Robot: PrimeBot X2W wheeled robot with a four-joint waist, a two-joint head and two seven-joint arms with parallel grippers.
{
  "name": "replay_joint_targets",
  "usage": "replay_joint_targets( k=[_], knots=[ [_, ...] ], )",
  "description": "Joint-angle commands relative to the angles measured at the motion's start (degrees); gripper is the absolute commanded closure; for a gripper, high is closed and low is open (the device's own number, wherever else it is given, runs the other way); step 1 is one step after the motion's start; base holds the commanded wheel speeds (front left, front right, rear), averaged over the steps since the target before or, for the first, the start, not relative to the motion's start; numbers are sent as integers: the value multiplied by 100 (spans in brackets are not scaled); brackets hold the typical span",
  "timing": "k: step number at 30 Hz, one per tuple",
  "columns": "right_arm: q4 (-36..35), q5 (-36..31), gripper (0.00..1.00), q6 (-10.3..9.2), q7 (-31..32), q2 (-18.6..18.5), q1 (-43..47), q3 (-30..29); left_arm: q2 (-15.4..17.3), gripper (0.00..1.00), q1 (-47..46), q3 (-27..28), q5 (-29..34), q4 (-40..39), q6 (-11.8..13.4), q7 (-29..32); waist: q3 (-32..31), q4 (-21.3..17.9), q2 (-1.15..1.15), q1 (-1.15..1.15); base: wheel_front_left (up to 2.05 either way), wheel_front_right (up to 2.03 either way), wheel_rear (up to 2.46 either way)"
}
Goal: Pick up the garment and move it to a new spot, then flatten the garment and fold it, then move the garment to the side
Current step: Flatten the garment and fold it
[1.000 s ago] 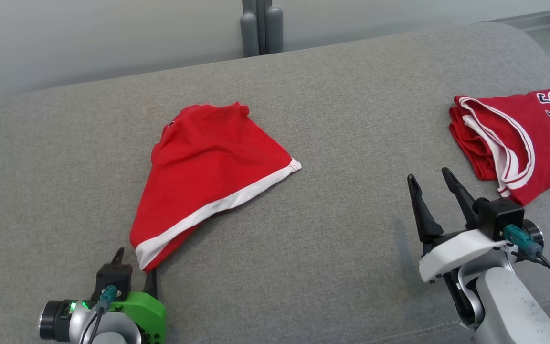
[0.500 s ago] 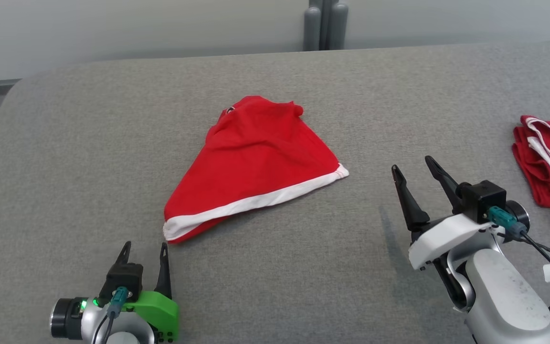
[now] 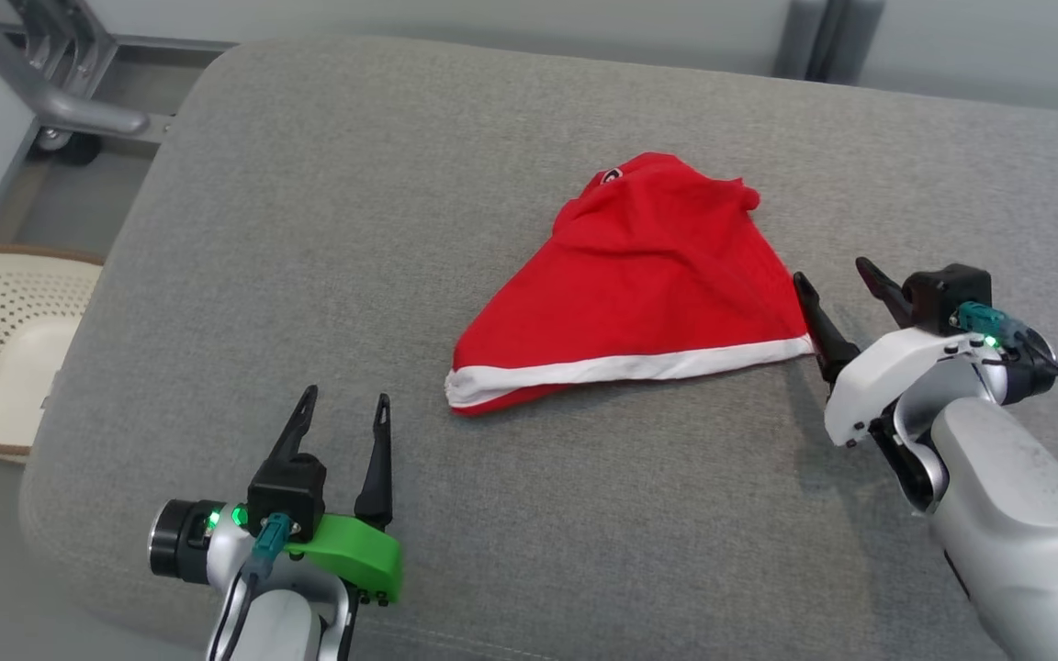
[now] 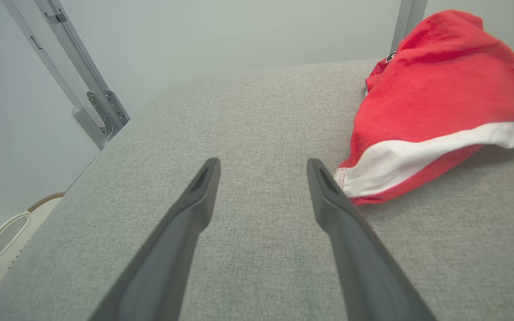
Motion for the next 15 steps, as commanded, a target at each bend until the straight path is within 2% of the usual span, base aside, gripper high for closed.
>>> replay_joint_targets(
  k=[1, 7, 14, 15],
  knots=[
    [98, 46, 0, -7, 73, -86, -137, 48, -28, 0, -90, -23, -11, -61, -19, 4, 302, 461, 0, 0, 0, 0, 0],
    [626, 268, 0, -7, 333, -265, -552, 445, -63, 0, -117, -190, -98, -191, -22, 4, 477, 752, 0, 0, 0, 0, 0],
    [1206, 461, 0, -7, 521, -313, -787, 701, -67, 0, -131, -384, -320, -326, 69, 4, 575, 866, 0, 0, 0, 0, 0],
    [1267, 509, 14, -7, 532, -293, -792, 736, -67, 0, -152, -402, -337, -352, 77, 4, 585, 872, 0, 0, 0, 0, 0]
  ],
)
